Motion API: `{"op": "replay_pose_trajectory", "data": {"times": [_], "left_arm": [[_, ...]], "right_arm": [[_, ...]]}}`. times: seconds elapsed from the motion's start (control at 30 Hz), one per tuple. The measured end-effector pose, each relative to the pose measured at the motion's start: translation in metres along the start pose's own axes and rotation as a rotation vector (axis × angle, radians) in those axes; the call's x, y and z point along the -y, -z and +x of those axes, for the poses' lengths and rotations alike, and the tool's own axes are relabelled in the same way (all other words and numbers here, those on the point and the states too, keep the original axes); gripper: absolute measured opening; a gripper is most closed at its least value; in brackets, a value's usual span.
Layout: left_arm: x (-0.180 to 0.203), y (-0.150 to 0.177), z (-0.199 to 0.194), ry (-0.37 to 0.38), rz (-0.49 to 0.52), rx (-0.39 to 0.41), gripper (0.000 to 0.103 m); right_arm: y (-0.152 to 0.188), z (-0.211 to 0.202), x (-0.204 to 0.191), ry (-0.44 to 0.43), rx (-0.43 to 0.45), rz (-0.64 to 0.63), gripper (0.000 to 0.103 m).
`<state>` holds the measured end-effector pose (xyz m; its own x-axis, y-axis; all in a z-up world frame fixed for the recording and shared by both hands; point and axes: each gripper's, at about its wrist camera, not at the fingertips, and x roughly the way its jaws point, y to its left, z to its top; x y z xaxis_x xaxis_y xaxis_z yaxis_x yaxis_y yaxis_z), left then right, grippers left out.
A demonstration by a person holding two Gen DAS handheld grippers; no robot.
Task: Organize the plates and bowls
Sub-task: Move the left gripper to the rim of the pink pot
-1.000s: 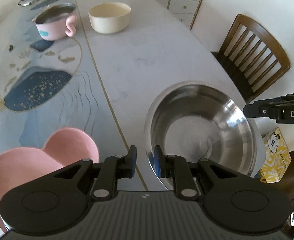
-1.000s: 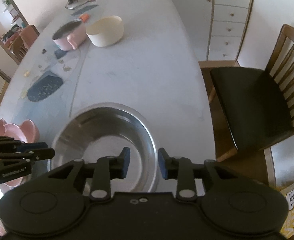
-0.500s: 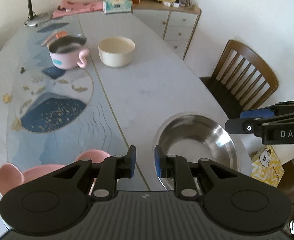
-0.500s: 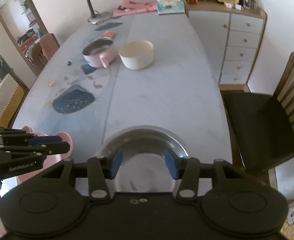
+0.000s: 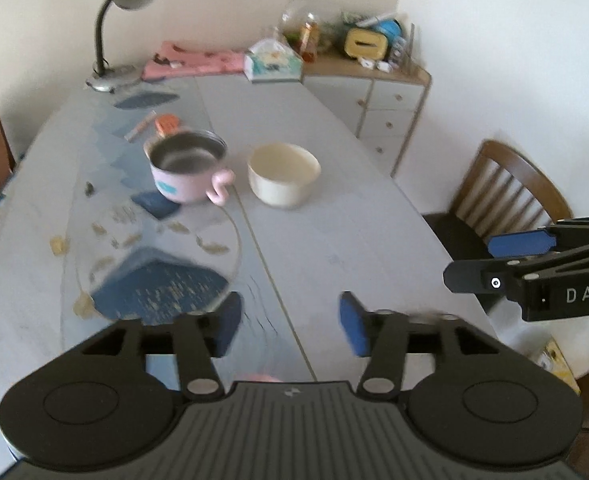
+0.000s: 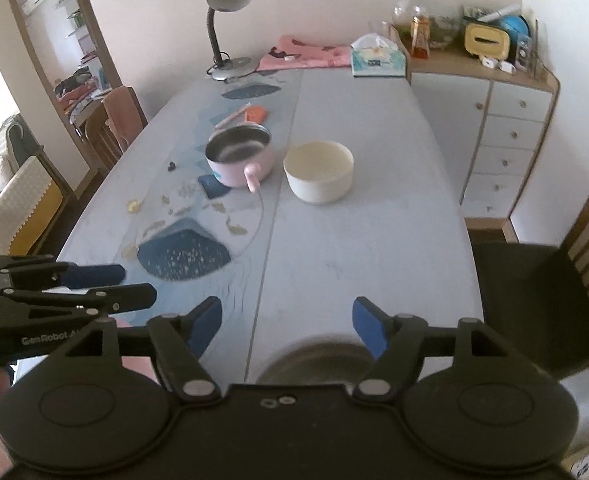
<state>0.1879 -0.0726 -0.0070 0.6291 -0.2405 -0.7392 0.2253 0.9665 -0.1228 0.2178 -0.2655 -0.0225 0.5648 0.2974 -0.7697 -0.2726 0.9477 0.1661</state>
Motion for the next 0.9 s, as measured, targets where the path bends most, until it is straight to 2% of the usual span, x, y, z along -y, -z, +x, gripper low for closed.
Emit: {"op": "replay_pose_trajectory", "data": {"times": [0.13,0.2,0.3,0.63,0.9], "left_arm": [[-0.014,-0.025,0.015,-0.031,-0.04,0.008,0.06],[-0.022,-0.037,0.023,-0.058,-0.057,0.02,0.069],[-0.036,-0.056,0.037,-0.102,-0.086,0.044,0.077],[-0.078,-0.112,0.093,-0.213,-0.162,0.042,0.077],[-0.104,-0.139,0.145,-0.273,-0.195,-0.011,0.077]], "right_arm": [[-0.029,0.019,0.004,-0.024,-0.001,-0.033,0.079],[-0.047,0.031,0.006,-0.036,0.0,-0.048,0.082],[-0.071,0.048,0.01,-0.052,0.005,-0.071,0.087],[-0.149,0.12,0.018,-0.1,-0.014,-0.109,0.089],[-0.187,0.183,0.02,-0.095,-0.05,-0.126,0.089]]}}
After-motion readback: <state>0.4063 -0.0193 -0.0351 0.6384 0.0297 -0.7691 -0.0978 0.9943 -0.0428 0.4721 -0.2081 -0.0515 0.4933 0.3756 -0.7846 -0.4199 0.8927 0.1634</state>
